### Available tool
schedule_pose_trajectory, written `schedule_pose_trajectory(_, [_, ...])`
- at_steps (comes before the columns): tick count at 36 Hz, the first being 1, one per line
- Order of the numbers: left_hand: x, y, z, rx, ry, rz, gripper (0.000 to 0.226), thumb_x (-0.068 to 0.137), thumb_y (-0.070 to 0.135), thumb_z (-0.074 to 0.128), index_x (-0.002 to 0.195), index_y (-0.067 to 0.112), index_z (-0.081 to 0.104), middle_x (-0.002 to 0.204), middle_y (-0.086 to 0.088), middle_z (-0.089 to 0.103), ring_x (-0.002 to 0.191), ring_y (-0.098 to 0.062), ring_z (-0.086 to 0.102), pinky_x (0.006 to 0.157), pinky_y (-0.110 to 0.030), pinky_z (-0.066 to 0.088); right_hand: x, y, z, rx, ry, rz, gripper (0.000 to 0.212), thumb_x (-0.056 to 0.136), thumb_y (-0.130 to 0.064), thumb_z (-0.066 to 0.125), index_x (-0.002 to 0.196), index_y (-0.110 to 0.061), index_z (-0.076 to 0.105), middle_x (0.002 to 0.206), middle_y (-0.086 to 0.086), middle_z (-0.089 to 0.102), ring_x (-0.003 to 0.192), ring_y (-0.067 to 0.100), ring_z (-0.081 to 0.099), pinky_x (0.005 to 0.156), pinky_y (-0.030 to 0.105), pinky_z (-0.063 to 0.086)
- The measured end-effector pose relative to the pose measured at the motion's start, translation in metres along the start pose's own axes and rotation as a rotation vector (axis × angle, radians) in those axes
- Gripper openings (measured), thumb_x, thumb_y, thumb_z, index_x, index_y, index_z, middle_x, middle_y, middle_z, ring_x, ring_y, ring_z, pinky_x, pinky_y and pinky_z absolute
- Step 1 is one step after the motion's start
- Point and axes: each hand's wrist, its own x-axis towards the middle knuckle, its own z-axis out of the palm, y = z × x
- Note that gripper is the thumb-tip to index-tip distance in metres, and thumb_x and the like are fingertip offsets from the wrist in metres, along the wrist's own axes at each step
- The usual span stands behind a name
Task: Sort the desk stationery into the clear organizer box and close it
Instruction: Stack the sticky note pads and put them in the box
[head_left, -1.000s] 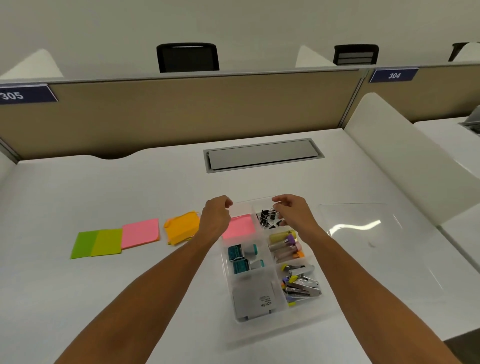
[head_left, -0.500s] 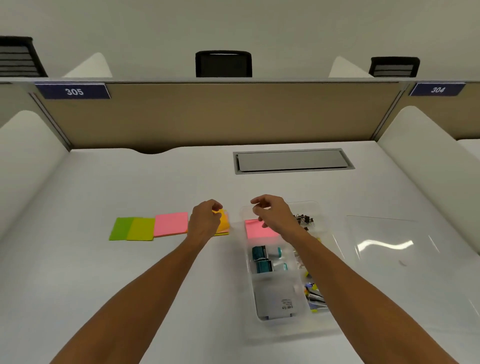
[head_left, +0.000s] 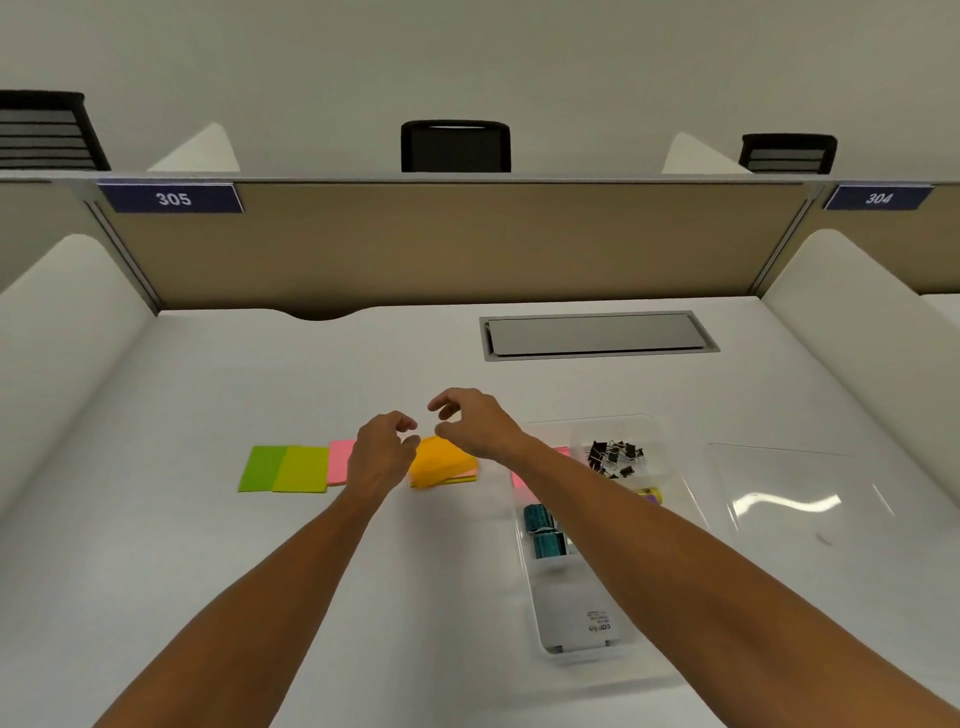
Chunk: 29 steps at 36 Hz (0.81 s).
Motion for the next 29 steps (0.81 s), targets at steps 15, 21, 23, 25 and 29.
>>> schedule_pose_trajectory(15, [0.008,-0.048,-0.027,0.134,-0.073,-0.031,0.039,0.083,0.018,0.072,0.120,0.017,0.061,0.125,-0.010,0.057,0.113,-0.026,0.055,0.093,-0.036,0.046,0.019,-0.003,0.018,-0.162,-0.060,0.021,0.058,0.084,-0.005,0.071,0.137,-0.019,0.052,0.135,0.010,0.050,0.115,0.023,0.055,0.085,0.026,0.047])
schedule_pose_trajectory(21, [0.006,-0.067,-0.032,0.269,-0.185,0.032,0.067,0.072,0.036,0.082,0.131,0.020,0.054,0.138,-0.007,0.048,0.128,-0.028,0.042,0.100,-0.039,0.042,0.022,0.006,0.027,-0.373,-0.097,0.021,0.070,0.083,0.006,0.062,0.146,-0.018,0.042,0.142,0.013,0.043,0.129,0.031,0.045,0.100,0.038,0.048])
schedule_pose_trajectory(23, [0.006,-0.075,-0.030,0.335,-0.251,0.068,0.075,0.076,0.039,0.079,0.140,0.020,0.045,0.148,-0.008,0.038,0.139,-0.028,0.029,0.108,-0.042,0.036,0.021,0.010,0.034,-0.479,-0.150,0.008,0.071,0.085,0.002,0.061,0.149,-0.018,0.038,0.145,0.012,0.041,0.131,0.032,0.042,0.101,0.040,0.047])
schedule_pose_trajectory(25, [0.006,-0.082,-0.028,0.367,-0.303,0.065,0.079,0.080,0.040,0.074,0.146,0.021,0.035,0.156,-0.008,0.027,0.146,-0.029,0.016,0.113,-0.046,0.029,0.021,0.014,0.040,-0.562,-0.182,0.006,0.072,0.086,-0.003,0.063,0.151,-0.017,0.035,0.147,0.012,0.040,0.132,0.032,0.041,0.101,0.041,0.046])
schedule_pose_trajectory(29, [0.012,-0.088,-0.024,0.402,-0.308,0.090,0.074,0.089,0.040,0.065,0.150,0.022,0.028,0.160,-0.006,0.019,0.149,-0.027,0.008,0.113,-0.048,0.027,0.024,0.019,0.051,-0.660,-0.243,0.008,0.073,0.089,-0.013,0.065,0.152,-0.015,0.030,0.154,0.012,0.033,0.136,0.034,0.038,0.105,0.044,0.042])
